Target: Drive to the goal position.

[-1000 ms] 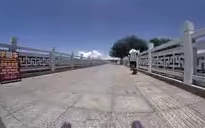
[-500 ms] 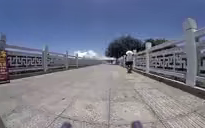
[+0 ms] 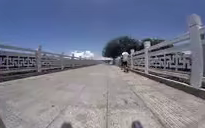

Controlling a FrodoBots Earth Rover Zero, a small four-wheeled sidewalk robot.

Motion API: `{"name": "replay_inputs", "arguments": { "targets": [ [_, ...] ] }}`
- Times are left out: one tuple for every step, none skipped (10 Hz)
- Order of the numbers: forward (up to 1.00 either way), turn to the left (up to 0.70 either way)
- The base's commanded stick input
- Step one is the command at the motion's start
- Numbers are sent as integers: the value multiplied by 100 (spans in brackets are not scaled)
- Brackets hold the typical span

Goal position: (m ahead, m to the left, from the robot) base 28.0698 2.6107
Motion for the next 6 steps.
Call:
{"name": "replay_inputs", "arguments": {
  "targets": [
    [45, 0],
    [45, 0],
    [45, 0],
    [45, 0],
    [45, 0],
    [45, 0]
  ]
}}
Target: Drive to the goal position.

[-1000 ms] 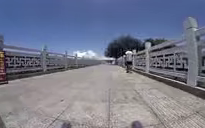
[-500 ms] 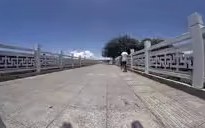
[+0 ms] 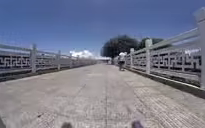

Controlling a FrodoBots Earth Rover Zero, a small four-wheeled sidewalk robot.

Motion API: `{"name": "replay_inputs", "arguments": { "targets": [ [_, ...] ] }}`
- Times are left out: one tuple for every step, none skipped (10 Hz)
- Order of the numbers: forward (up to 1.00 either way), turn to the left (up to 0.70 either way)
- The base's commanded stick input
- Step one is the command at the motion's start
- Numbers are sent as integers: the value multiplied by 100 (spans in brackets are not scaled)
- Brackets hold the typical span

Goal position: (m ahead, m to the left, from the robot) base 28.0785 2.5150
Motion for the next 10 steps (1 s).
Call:
{"name": "replay_inputs", "arguments": {
  "targets": [
    [45, 0],
    [70, 0],
    [70, 0],
    [70, 0],
    [70, 0],
    [70, 0],
    [70, 0],
    [70, 0],
    [70, 0],
    [70, 0]
  ]
}}
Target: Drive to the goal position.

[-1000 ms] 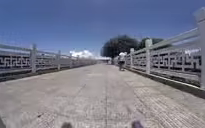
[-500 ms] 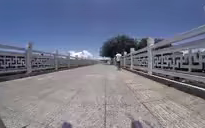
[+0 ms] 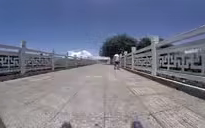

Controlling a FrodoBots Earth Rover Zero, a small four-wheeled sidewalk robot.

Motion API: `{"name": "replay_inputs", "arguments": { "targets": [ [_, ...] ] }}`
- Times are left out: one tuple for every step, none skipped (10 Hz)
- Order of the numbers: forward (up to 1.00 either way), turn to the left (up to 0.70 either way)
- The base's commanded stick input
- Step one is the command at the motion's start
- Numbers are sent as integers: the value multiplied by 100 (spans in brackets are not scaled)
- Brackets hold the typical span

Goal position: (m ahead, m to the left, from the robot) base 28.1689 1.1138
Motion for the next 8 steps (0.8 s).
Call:
{"name": "replay_inputs", "arguments": {
  "targets": [
    [70, 0],
    [70, 0],
    [70, 0],
    [70, 0],
    [70, 0],
    [70, 0],
    [70, 0],
    [70, 0]
  ]
}}
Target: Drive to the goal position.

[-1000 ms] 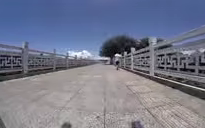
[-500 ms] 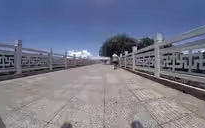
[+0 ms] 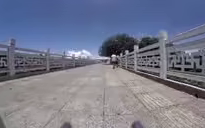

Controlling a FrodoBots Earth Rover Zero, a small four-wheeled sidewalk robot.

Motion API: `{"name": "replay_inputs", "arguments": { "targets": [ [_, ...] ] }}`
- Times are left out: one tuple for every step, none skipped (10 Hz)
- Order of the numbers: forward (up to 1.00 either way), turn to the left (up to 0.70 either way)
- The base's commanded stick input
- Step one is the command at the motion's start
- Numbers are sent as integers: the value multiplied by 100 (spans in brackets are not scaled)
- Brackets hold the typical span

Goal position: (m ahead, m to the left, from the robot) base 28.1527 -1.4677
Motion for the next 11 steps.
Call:
{"name": "replay_inputs", "arguments": {
  "targets": [
    [70, 0],
    [70, 0],
    [70, 0],
    [70, 0],
    [70, 0],
    [70, 0],
    [70, 0],
    [70, 0],
    [70, 0],
    [70, 0],
    [70, 0]
  ]
}}
